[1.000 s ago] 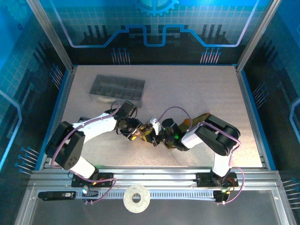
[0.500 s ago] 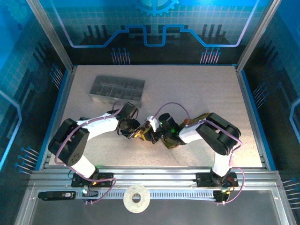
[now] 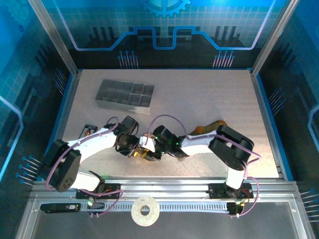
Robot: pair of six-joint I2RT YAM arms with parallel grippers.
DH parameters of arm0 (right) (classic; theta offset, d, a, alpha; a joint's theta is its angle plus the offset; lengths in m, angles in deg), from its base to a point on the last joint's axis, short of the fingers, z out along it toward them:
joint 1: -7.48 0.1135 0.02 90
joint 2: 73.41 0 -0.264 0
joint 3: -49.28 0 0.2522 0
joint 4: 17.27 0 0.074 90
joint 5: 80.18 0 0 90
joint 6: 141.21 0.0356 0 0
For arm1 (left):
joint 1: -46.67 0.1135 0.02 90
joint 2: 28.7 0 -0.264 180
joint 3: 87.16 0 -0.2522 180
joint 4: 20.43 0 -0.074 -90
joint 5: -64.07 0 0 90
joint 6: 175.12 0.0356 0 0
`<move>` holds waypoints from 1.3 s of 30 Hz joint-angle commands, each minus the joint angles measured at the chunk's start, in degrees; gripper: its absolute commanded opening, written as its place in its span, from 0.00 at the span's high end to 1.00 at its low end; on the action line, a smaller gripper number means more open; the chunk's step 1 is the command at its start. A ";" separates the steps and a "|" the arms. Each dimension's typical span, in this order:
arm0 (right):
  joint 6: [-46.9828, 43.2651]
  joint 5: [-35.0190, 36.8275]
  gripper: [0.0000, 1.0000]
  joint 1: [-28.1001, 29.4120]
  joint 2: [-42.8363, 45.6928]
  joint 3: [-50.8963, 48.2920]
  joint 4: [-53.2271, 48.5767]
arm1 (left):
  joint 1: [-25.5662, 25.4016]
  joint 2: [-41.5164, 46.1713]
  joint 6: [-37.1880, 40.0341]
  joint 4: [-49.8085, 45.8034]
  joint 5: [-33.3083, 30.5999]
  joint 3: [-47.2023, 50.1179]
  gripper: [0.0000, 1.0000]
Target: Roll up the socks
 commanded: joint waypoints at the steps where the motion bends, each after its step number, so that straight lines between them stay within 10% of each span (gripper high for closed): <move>1: -1.99 8.62 0.50 2.04 6.82 -6.33 2.93 | -0.61 -7.54 -2.72 -11.09 -0.76 -0.81 0.99; 22: -4.72 34.26 0.46 12.99 -1.30 -0.44 4.62 | 0.39 -21.10 4.16 -12.46 0.66 -11.34 0.98; 34: -0.54 36.50 0.90 12.74 -4.02 1.70 -1.56 | 0.67 -19.78 4.80 -11.49 1.68 -11.59 0.94; 39: 6.65 31.25 1.00 9.83 -3.92 0.58 -5.93 | 1.64 -15.98 4.65 -11.31 1.41 -11.31 0.65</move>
